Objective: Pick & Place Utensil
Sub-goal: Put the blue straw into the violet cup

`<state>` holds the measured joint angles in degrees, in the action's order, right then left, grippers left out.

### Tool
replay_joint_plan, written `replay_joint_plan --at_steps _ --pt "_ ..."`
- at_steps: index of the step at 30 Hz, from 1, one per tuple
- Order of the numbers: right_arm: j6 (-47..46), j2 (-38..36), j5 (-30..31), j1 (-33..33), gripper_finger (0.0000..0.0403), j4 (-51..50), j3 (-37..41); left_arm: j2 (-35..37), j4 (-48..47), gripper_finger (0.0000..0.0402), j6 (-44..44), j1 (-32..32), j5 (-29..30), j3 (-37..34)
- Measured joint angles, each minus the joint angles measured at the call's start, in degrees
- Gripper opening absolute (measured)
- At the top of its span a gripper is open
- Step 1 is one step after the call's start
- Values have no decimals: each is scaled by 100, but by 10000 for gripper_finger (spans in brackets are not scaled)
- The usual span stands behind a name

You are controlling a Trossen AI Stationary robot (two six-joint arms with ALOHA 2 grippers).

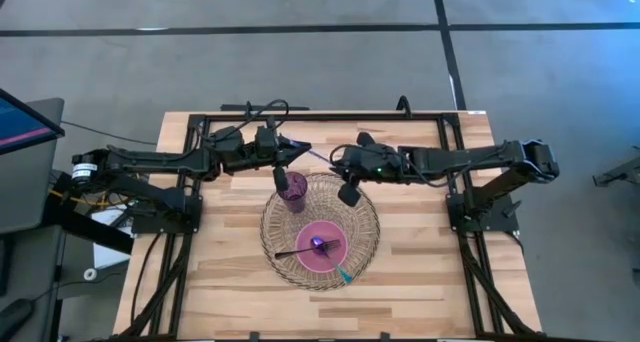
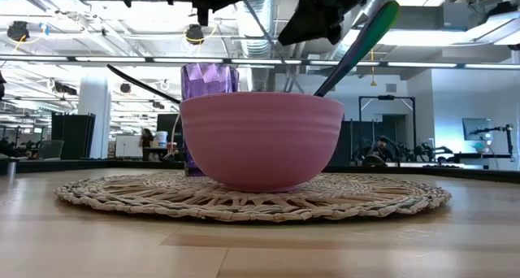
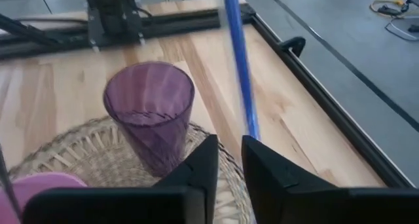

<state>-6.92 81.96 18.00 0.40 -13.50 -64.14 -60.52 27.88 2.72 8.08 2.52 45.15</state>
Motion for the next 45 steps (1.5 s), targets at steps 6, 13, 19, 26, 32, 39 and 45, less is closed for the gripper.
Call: replay_joint_plan --at_steps 6,13,19,26,32,39,45 --pt "-4 -10 4 77 77 21 0 -37 8 17 0 2 0 -1" --pt "-4 -10 2 241 77 24 0 -35 3 9 -17 -115 0 -2" --pt "-8 -10 2 289 77 20 0 257 40 11 16 -362 171 120" --pt "-8 -10 2 289 77 -5 0 759 -1585 11 254 -442 1101 273" --pt "-8 -10 0 289 77 -61 0 1001 -2148 9 -145 -446 820 271" --pt "-7 -10 -2 308 77 -99 0 1207 -2090 8 -237 -644 455 457" --pt "-6 -10 0 310 77 -115 0 1380 -3293 10 -87 -799 1562 1260"
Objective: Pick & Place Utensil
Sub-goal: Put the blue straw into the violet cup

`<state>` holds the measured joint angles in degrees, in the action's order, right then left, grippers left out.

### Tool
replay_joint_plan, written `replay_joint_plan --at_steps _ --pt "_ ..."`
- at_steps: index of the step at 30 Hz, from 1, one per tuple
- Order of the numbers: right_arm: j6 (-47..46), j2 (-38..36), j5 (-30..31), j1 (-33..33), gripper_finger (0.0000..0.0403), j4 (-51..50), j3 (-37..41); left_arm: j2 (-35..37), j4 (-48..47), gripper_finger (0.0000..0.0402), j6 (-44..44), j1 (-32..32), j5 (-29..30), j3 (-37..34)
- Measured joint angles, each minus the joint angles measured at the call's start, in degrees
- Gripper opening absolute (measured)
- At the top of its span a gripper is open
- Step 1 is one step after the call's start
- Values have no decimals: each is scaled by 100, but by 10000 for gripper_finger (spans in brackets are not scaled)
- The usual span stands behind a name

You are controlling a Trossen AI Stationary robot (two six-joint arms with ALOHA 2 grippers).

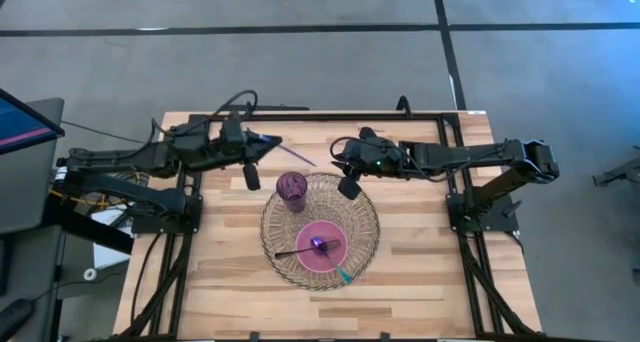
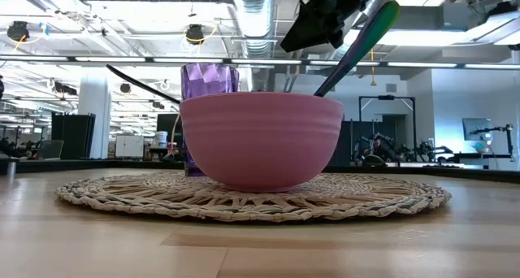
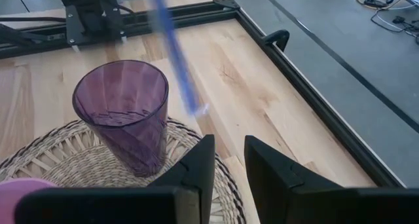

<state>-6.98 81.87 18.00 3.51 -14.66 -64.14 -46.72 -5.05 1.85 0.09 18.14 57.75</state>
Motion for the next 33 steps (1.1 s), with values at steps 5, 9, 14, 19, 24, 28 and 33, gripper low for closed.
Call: replay_joint_plan --at_steps 5,9,14,19,24,28,33 --pt "0 0 -3 0 77 -4 0 0 -983 9 -29 -80 284 427" --pt "0 0 -4 0 77 2 0 1 -1184 12 -60 -237 158 547" --pt "0 0 -4 0 77 2 0 69 -1231 10 -61 -442 132 666" --pt "0 0 -6 0 77 -14 0 101 -1689 11 -92 -484 133 694" --pt "0 0 -9 0 77 -21 0 -8 -2086 11 -266 -484 132 691" --pt "-1 0 -9 0 77 -24 0 -204 -2071 13 -322 -484 131 691" --pt "0 0 -9 0 77 -28 0 -572 -2088 16 -385 -484 132 691"
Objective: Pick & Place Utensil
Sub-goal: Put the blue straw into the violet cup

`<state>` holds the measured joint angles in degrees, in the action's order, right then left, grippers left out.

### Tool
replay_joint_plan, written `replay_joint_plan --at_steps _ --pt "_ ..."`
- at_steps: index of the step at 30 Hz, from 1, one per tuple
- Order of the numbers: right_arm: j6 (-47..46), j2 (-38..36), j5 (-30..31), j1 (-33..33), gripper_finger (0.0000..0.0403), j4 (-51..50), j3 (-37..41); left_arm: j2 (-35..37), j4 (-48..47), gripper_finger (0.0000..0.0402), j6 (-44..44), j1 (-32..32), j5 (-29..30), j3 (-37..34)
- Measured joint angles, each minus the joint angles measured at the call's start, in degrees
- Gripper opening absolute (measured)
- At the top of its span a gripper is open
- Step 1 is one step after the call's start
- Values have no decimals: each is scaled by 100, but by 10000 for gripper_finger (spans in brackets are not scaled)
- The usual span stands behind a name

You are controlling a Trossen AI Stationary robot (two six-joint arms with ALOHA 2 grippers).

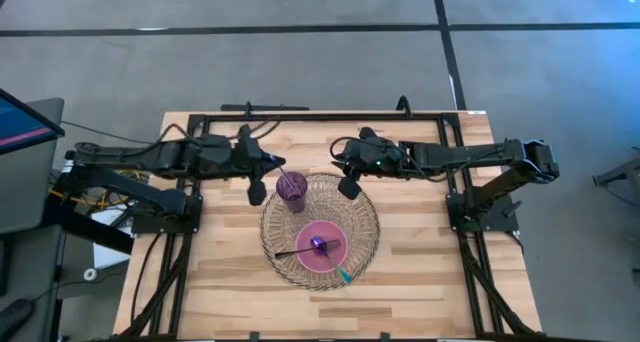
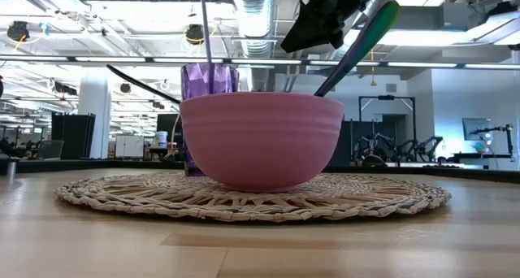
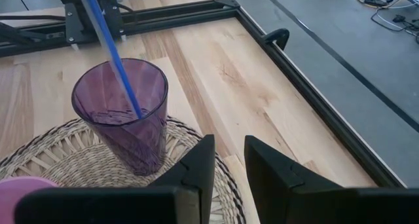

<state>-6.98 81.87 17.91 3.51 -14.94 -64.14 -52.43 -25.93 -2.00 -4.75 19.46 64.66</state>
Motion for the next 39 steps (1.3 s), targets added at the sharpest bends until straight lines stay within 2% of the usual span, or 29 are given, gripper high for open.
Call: replay_joint_plan --at_steps 19,39 --pt "-1 0 0 1 77 -2 0 -1452 -7 19 -170 2 -2 -2" --pt "-1 0 0 2 77 -2 0 -1625 -17 25 -175 2 -2 -2"
